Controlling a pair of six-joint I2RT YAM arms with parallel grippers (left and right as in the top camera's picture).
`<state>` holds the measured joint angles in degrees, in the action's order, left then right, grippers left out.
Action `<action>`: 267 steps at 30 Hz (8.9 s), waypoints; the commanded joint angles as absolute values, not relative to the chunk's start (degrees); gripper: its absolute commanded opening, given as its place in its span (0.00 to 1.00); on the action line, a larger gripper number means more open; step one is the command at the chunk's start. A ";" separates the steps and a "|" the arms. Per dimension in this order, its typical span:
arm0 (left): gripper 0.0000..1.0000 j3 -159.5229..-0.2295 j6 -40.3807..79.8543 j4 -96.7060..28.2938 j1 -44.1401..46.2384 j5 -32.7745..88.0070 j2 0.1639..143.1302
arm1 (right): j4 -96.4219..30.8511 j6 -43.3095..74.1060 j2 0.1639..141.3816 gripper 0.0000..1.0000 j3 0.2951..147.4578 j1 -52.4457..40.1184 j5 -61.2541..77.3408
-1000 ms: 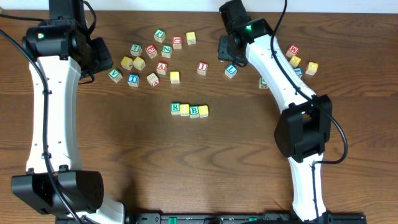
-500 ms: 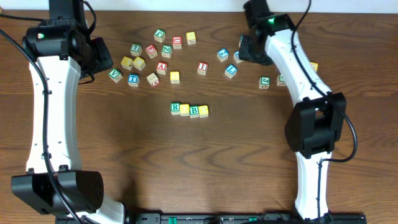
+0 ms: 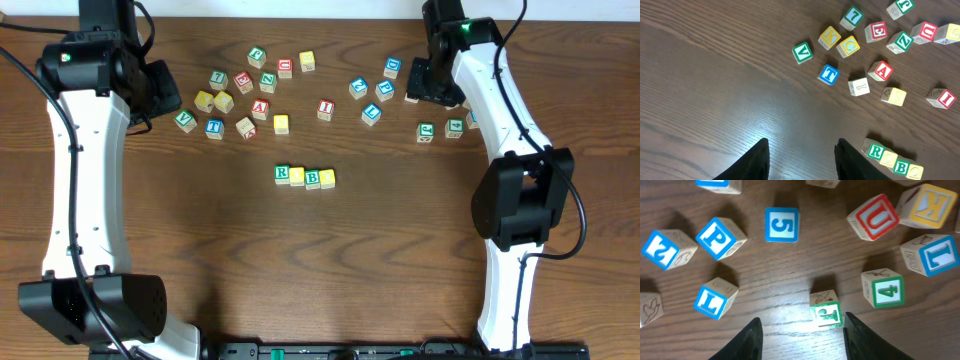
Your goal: Spell out ROBOT
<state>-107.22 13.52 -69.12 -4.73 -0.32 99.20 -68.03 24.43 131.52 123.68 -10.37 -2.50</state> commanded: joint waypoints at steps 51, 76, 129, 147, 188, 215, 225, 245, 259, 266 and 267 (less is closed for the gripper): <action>0.42 -107.02 4.64 -61.91 -2.17 6.68 123.02 | -70.08 18.13 131.57 0.61 123.70 -10.96 3.40; 0.42 -107.02 4.10 -52.75 -1.63 6.44 132.27 | -70.08 18.11 131.59 0.63 123.70 -10.96 3.38; 0.28 -107.20 22.50 -59.68 27.88 6.44 120.14 | -70.37 17.93 131.59 0.66 123.70 -4.29 1.58; 0.29 -106.91 35.29 -57.36 41.63 -5.80 121.71 | -73.14 17.45 131.59 0.66 123.70 -0.47 1.67; 0.29 -98.56 42.48 -46.87 41.87 -5.61 129.29 | -74.59 16.58 131.59 0.67 123.70 -0.47 1.65; 0.48 -101.54 30.28 -48.18 39.24 -5.67 111.70 | -74.59 15.68 131.59 0.67 123.70 -0.51 1.69; 0.48 -101.54 27.88 -58.46 28.40 -8.51 95.15 | -75.99 4.82 131.59 0.58 123.70 -2.87 10.57; 0.47 -93.86 28.80 -68.88 11.42 -8.62 94.52 | -83.22 9.45 131.59 0.57 120.53 -19.97 3.97; 0.47 -84.79 30.72 -63.02 11.42 -8.27 94.54 | -80.29 11.79 131.57 0.52 111.13 -22.59 3.16; 0.47 -84.47 30.76 -62.48 11.42 -8.19 95.18 | -76.97 12.34 131.59 0.52 108.71 -23.40 3.99; 0.47 -84.44 30.98 -62.48 11.42 -8.19 95.37 | -76.84 12.78 131.59 0.52 108.49 -23.62 3.95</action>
